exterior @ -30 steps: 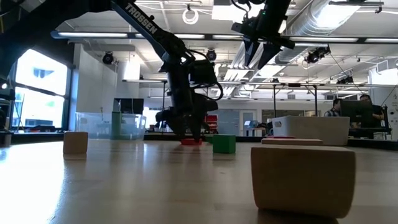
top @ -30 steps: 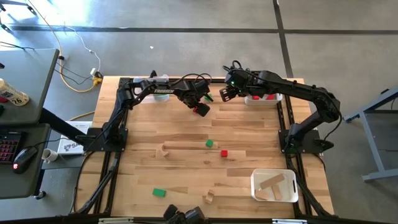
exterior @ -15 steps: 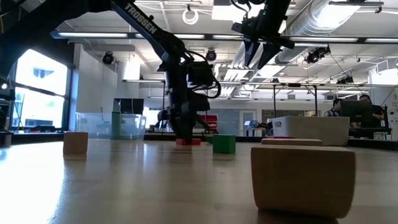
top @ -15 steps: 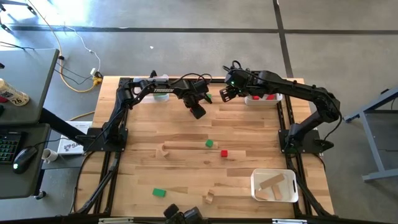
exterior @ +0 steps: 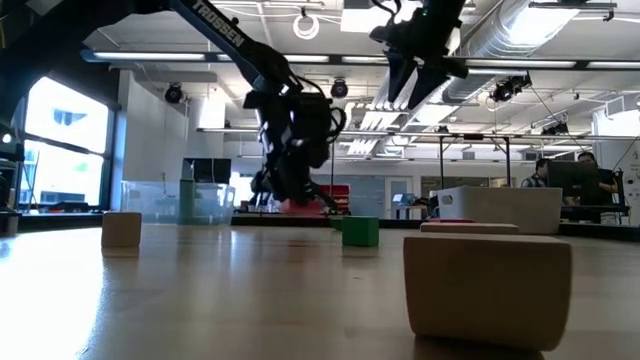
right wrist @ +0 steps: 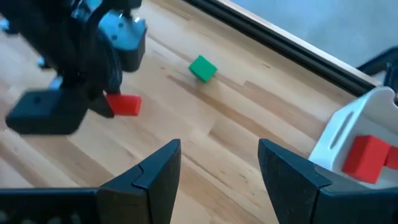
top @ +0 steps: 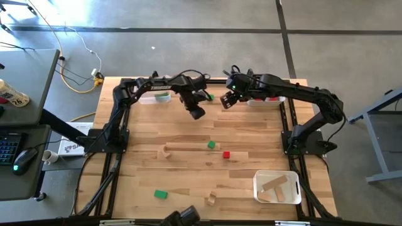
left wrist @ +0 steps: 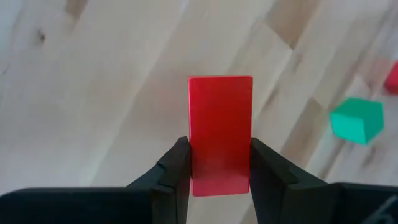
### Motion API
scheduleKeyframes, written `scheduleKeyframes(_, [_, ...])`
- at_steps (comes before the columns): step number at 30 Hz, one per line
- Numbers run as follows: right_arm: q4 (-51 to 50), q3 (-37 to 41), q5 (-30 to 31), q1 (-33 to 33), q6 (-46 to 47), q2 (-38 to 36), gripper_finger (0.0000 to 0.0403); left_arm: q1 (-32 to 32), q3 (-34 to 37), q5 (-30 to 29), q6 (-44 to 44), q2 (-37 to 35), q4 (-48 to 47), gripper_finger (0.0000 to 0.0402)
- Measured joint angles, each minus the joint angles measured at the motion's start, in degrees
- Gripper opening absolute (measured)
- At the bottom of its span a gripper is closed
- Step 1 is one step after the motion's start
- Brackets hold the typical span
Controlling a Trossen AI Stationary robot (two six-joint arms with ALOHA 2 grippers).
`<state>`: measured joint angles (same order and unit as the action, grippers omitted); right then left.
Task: Sort & place blocks by color
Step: Put the red block into the gray bin
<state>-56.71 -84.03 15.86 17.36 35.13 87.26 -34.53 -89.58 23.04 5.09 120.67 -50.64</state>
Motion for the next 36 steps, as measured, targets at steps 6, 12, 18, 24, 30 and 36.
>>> scheduleKeyframes(6, [2.04, 0.0, -1.06, -2.12, -4.83, 0.0, 0.0201, 0.06, 0.01, 3.16, -2.35, -4.55, -1.65, 0.0096])
scheduleKeyframes(12, [6.28, 0.0, -8.16, -3.61, -14.73, 0.0, 0.0201, -0.64, 0.0, 4.23, -3.37, -9.34, -3.29, 0.0096])
scheduleKeyframes(18, [10.78, 0.0, -17.45, -5.23, -30.17, 0.0, 0.0201, -1.11, -0.01, 7.13, -3.33, -14.34, -3.68, 0.0096])
scheduleKeyframes(24, [12.06, 0.0, -19.37, -6.91, -46.68, 0.0, 0.0201, -1.21, -0.04, 13.61, -2.79, -19.17, -3.61, 0.0096])
scheduleKeyframes(30, [18.19, 0.0, -19.34, -7.03, -54.83, 0.0, 0.0201, -0.21, -0.07, 15.72, -0.11, -21.31, -3.58, 0.0096])
scheduleKeyframes(36, [24.53, 0.0, -22.11, -7.03, -63.66, 0.0, 0.0201, 0.12, -0.07, 22.71, 5.14, -21.38, -3.15, 0.0096])
